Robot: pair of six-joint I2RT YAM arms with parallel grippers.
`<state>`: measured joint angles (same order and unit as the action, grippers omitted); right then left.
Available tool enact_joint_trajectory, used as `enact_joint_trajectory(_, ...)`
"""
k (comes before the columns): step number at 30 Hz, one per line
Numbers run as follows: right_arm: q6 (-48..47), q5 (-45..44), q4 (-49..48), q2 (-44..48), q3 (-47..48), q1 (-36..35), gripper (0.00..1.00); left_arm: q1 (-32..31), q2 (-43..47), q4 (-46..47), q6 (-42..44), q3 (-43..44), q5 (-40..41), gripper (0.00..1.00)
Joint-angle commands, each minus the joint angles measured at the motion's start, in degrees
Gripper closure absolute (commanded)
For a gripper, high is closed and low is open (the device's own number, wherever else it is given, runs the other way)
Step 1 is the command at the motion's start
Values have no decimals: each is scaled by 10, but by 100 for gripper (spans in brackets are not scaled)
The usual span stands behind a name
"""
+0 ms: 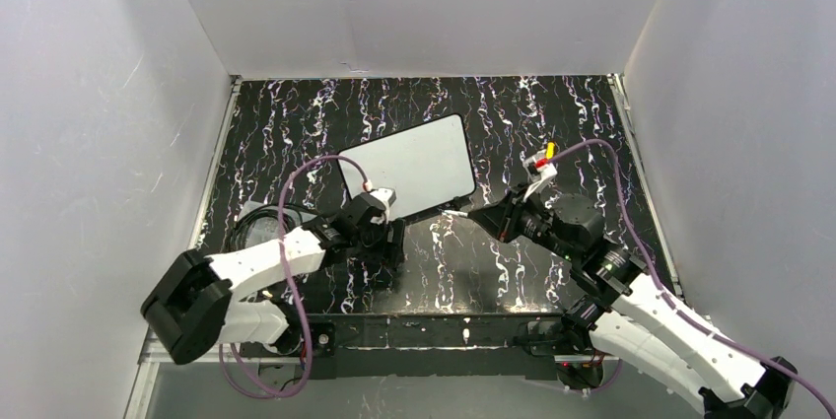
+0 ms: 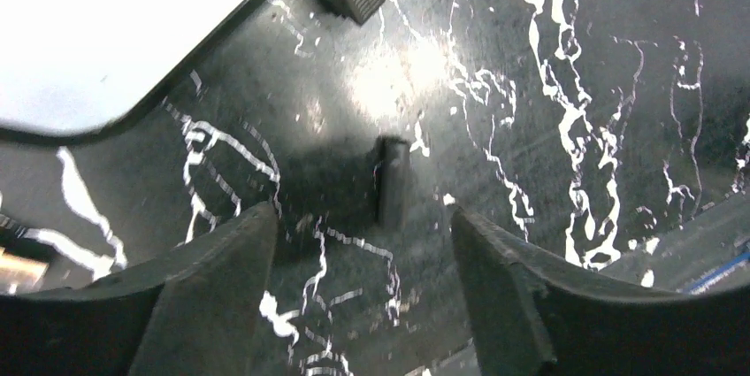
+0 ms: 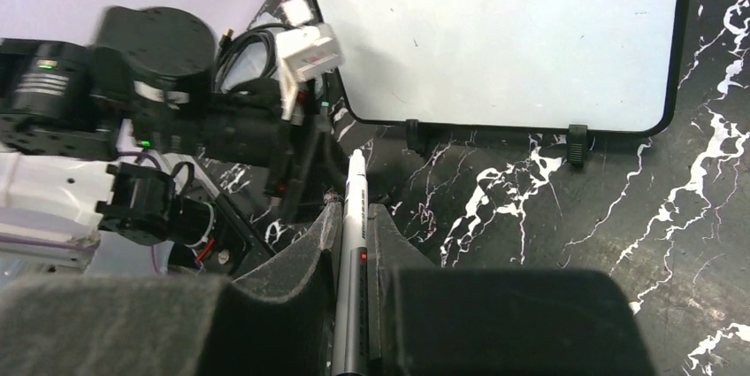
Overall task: Write a sentence on the whiteboard
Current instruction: Place the pen cap at the center of the board, then hold the whiteboard on the whiteboard stand.
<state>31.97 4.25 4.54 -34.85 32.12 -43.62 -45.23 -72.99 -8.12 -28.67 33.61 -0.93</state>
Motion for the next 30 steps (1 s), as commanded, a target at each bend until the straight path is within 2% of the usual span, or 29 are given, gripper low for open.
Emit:
enact_joint_trajectory(1, -24, 1, -72, -33, 6, -1, 99, 3, 97, -117, 3, 42, 10, 25)
enact_joint_trajectory(5, -32, -18, -129, -62, 11, -6, 99, 38, 151, -227, 49, 124, -40, 22)
enact_joint_trajectory(10, -47, -75, -202, -106, 24, -25, 99, 196, 179, -283, 127, 180, -139, 22)
enact_joint_trajectory(13, -59, -102, -246, -148, 33, -43, 99, 261, 157, -289, 158, 226, -176, 22)
enact_joint_trajectory(17, -78, -133, -301, -210, 55, -79, 99, 354, 125, -232, 155, 264, -252, 22)
enact_joint_trajectory(22, -104, -156, -348, -292, 95, -120, 99, 431, 82, -135, 138, 275, -349, 22)
enact_joint_trajectory(26, -118, -156, -387, -355, 124, -134, 99, 477, 30, -79, 113, 273, -421, 29)
enact_joint_trajectory(30, -128, -145, -416, -419, 161, -142, 99, 479, -17, -76, 112, 288, -438, 34)
